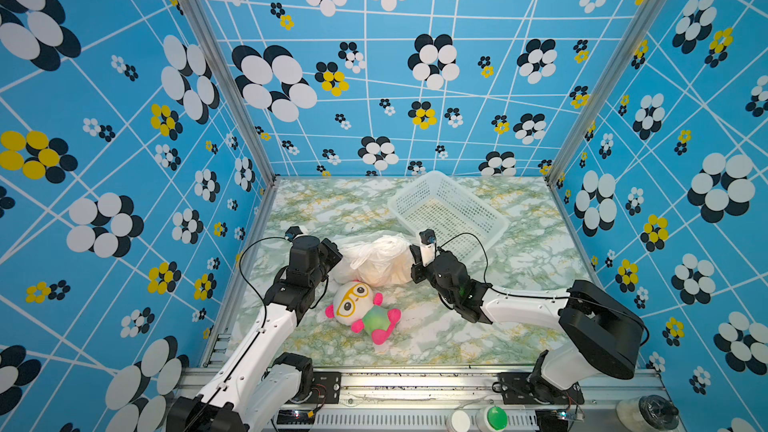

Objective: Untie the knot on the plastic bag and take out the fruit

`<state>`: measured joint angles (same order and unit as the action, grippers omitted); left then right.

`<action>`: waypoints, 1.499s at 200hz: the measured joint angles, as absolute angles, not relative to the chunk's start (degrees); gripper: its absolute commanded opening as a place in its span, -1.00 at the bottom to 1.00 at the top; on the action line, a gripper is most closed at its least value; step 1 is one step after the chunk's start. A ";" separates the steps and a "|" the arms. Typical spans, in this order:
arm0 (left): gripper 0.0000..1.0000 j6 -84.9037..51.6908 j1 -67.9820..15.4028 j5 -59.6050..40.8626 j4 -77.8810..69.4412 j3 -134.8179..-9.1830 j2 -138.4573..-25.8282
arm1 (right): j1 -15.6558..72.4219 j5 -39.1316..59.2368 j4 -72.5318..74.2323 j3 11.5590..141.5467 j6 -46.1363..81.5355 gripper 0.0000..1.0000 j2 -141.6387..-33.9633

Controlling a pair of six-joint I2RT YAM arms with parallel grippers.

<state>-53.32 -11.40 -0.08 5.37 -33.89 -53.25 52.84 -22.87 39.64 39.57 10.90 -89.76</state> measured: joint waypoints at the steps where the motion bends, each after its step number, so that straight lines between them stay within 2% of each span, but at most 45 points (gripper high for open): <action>1: -1.00 -53.32 -11.29 -0.10 5.37 -33.85 -53.23 | 52.80 -22.94 39.72 39.51 11.00 -1.00 -89.76; 156: -1.00 -51.83 0.30 -6.81 5.37 -30.79 -54.33 | 47.51 -29.80 43.99 34.30 22.15 -1.00 -91.15; 253: -1.00 -50.74 3.31 -9.74 1.37 -30.24 -58.89 | 47.16 -31.40 48.66 32.18 24.71 -1.00 -92.16; 263: -1.00 -50.28 3.36 -10.04 0.73 -30.24 -58.89 | 47.09 -31.11 48.77 32.18 24.67 -0.78 -92.23; 278: -1.00 -49.67 3.38 -10.55 0.12 -30.22 -58.81 | 46.94 -29.89 49.43 32.14 23.75 -0.36 -92.27; 300: -0.52 -48.60 3.36 -10.94 -0.01 -30.11 -57.69 | 46.83 -27.20 52.23 31.07 22.09 0.22 -92.05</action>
